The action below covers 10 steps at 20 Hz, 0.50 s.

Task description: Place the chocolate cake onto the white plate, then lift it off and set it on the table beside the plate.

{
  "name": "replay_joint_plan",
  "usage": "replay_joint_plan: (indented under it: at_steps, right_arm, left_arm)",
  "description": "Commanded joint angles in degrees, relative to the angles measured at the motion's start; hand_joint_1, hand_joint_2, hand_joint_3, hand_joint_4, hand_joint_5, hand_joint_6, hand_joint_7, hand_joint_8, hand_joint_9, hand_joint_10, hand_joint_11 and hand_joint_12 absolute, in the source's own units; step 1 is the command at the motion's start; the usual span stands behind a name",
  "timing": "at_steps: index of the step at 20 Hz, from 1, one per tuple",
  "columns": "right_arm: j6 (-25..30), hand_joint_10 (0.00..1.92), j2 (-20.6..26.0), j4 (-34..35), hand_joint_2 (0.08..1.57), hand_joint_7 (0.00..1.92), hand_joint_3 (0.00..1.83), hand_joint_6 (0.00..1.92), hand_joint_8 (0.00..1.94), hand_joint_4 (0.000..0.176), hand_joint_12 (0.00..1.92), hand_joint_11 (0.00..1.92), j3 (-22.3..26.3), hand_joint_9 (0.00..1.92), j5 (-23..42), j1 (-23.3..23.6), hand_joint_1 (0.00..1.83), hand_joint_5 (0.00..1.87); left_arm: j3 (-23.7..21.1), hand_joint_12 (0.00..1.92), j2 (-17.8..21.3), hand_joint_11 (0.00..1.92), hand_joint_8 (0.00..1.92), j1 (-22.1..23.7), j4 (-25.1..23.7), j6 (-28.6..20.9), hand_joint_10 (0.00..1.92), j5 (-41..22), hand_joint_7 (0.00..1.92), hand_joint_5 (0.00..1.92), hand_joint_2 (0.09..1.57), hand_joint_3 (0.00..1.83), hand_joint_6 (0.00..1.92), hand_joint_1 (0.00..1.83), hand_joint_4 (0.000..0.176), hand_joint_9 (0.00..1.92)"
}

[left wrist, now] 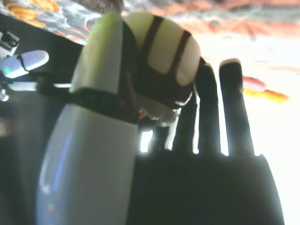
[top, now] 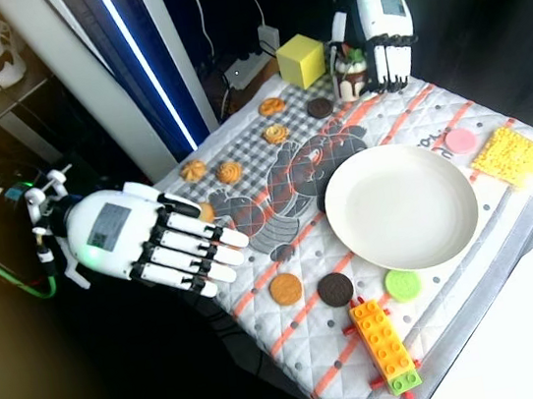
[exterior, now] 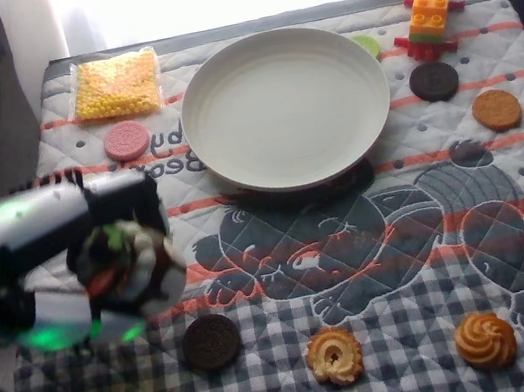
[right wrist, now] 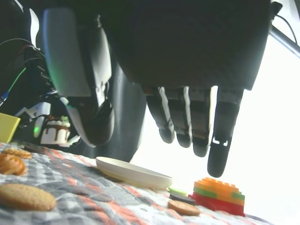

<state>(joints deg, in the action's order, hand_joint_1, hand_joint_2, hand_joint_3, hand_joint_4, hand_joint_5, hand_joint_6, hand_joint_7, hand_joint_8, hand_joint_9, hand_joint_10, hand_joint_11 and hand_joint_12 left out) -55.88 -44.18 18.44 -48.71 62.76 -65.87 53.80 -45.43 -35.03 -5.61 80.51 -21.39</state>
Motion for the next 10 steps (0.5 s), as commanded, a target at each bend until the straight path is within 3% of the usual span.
replay_joint_plan:
  at_steps: [1, 2, 3, 4, 5, 6, 7, 8, 9, 10]
  right_arm:
    - [0.2, 0.12, 0.1, 0.2, 1.33, 0.0, 0.0, 0.0, 0.0, 0.0, 1.09, 0.0, -0.3, 0.0, 6.9, 0.4, 0.39, 0.0]
    - [0.2, 0.16, 0.1, 0.2, 1.32, 0.0, 0.0, 0.0, 0.0, 0.0, 1.19, 0.0, -0.3, 0.01, 6.9, 0.4, 0.38, 0.0]
    - [0.2, 0.22, 0.1, 0.2, 1.32, 0.0, 0.0, 0.0, 0.0, 0.0, 1.25, 0.0, -0.3, 0.0, 6.9, 0.4, 0.37, 0.0]
    - [0.2, 0.22, 0.2, 0.2, 1.32, 0.0, 0.0, 0.0, 0.0, 0.0, 1.21, 0.0, -0.4, 0.0, 6.9, 0.4, 0.36, 0.0]
    - [0.2, 0.21, 0.2, 0.2, 1.32, 0.0, 0.0, 0.0, 0.0, 0.0, 1.14, 0.0, -0.4, 0.0, 6.9, 0.4, 0.39, 0.0]
    - [0.2, 0.2, 0.2, 0.2, 1.33, 0.0, 0.0, 0.0, 0.0, 0.0, 1.12, 0.0, -0.4, 0.0, 6.9, 0.4, 0.39, 0.0]
    - [0.2, 0.18, 0.2, 0.2, 1.32, 0.0, 0.0, 0.0, 0.0, 0.0, 1.27, 0.0, -0.3, 0.0, 6.9, 0.4, 0.41, 0.0]
    - [0.2, 0.16, 0.2, 0.2, 1.32, 0.0, 0.0, 0.0, 0.0, 0.0, 1.25, 0.0, -0.3, 0.0, 6.9, 0.4, 0.45, 0.0]
    - [0.2, 0.13, 0.2, 0.2, 1.32, 0.0, 0.0, 0.0, 0.0, 0.0, 1.24, 0.0, -0.3, 0.0, 6.9, 0.4, 0.44, 0.0]
    - [0.2, 0.12, 0.2, 0.2, 1.32, 0.0, 0.0, 0.0, 0.0, 0.0, 1.2, 0.0, -0.4, 0.0, 6.9, 0.4, 0.42, 0.0]
  left_arm:
    - [0.8, 1.92, -0.6, 0.24, 1.89, 1.4, 0.4, -0.3, 1.91, -5.0, 0.06, 0.11, 1.18, 0.0, 1.45, 1.28, 0.0, 0.26]
    - [2.2, 1.92, -1.8, 0.1, 1.74, 3.5, -0.1, -0.3, 1.77, -3.0, 0.08, 0.13, 1.19, 0.0, 1.37, 1.26, 0.0, 0.22]
    - [2.9, 1.92, -2.5, 0.02, 1.7, 4.7, -0.3, -0.3, 1.73, -2.2, 0.1, 0.11, 1.2, 0.01, 1.38, 1.24, 0.0, 0.19]
    - [4.2, 1.92, -3.6, 0.16, 1.76, 6.7, -0.5, -0.3, 1.85, -0.5, 0.08, 0.09, 1.2, 0.0, 1.41, 1.24, 0.0, 0.22]
    - [4.9, 1.92, -4.2, 0.37, 1.73, 7.8, -0.6, -0.3, 1.88, 0.2, 0.43, 0.09, 1.31, 0.02, 1.42, 1.25, 0.0, 0.39]
    - [5.9, 1.92, -5.2, 0.34, 1.7, 9.4, -0.9, -0.3, 1.81, 1.3, 0.21, 0.08, 1.22, 0.0, 1.44, 1.25, 0.001, 0.4]
    - [7.5, 1.86, -6.9, 0.36, 1.57, 11.4, -0.9, -0.3, 1.69, 2.5, 0.12, 0.05, 1.19, 0.0, 1.48, 1.25, 0.018, 0.38]
    - [7.7, 1.87, -7.0, 0.43, 1.55, 11.5, -0.9, -0.3, 1.69, 2.6, 0.12, 0.05, 1.19, 0.0, 1.48, 1.21, 0.019, 0.4]
    - [8.3, 1.91, -7.6, 0.6, 1.63, 12.1, -0.9, -0.3, 1.73, 3.1, 0.47, 0.05, 1.3, 0.0, 1.53, 1.24, 0.0, 0.52]
    - [9.6, 1.92, -8.8, 0.35, 1.52, 13.0, -0.6, -0.3, 1.72, 3.6, 0.26, 0.03, 1.22, 0.0, 1.56, 1.16, 0.041, 0.45]
